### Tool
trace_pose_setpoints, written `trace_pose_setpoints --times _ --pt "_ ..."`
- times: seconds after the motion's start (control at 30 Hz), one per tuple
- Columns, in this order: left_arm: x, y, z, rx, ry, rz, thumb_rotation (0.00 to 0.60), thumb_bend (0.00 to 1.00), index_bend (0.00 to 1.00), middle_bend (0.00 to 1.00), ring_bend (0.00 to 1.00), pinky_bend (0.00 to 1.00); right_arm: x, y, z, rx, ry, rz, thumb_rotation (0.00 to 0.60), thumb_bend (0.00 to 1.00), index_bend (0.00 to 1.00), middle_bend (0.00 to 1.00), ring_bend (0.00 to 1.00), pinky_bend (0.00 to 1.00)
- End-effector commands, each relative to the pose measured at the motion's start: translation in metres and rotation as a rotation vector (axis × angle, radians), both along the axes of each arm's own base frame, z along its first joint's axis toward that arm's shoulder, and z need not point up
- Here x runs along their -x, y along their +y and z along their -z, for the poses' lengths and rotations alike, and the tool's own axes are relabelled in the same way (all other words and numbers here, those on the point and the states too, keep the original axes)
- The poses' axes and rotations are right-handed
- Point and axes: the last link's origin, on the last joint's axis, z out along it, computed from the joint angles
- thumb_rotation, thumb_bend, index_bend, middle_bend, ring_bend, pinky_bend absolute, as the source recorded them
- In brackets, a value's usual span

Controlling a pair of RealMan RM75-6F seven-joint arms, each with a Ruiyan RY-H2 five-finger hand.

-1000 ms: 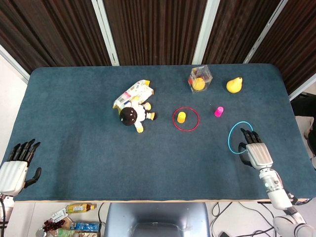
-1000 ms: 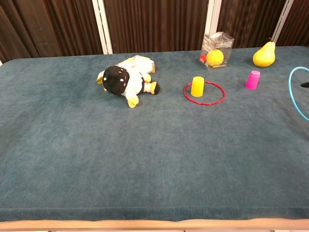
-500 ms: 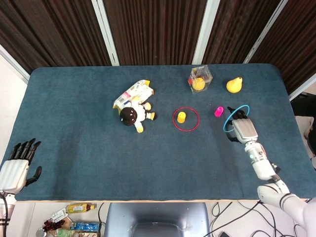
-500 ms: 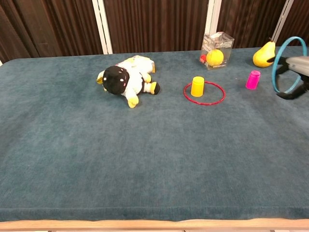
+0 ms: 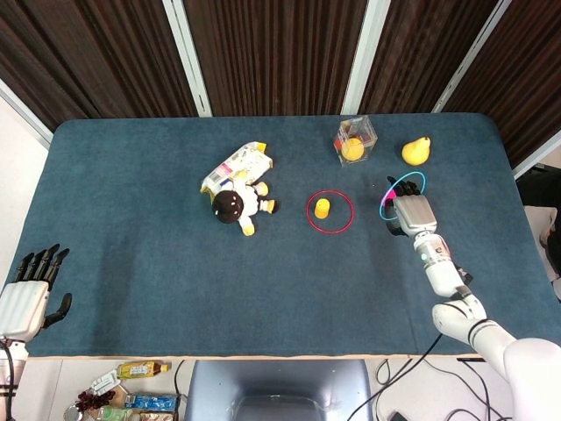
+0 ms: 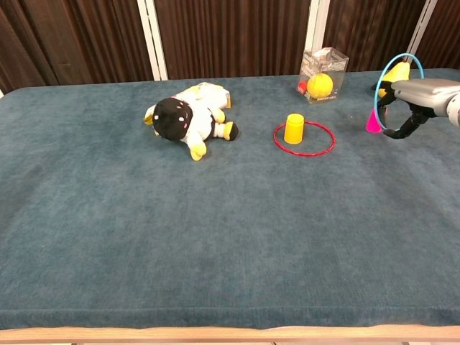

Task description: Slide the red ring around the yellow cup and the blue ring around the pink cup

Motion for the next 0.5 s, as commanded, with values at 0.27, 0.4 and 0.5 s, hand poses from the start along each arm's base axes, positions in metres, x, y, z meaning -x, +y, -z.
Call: trace_pose_setpoints --times 0.27,0.4,0.5 --pt "0.0 0.001 0.0 0.0 -0.003 -0.004 0.6 0.44 0.0 0.0 0.0 0.02 -0.002 -0.003 0.005 -0.021 0.007 0.009 0.6 0.48 0.39 0.03 0.0 0.0" --pt "-0.001 0.0 0.0 0.001 -0.004 0.0 0.6 0.44 0.0 0.0 0.0 0.02 -0.003 0.002 -0.002 0.004 -0.004 -0.01 0.6 0.48 0.38 0.03 0.0 0.0" --pt "-0.002 -0.001 -0.001 -0.003 -0.006 0.006 0.6 0.44 0.0 0.0 0.0 0.02 -0.002 0.019 -0.015 0.044 -0.024 -0.064 0.6 0.46 0.34 0.03 0.0 0.0"
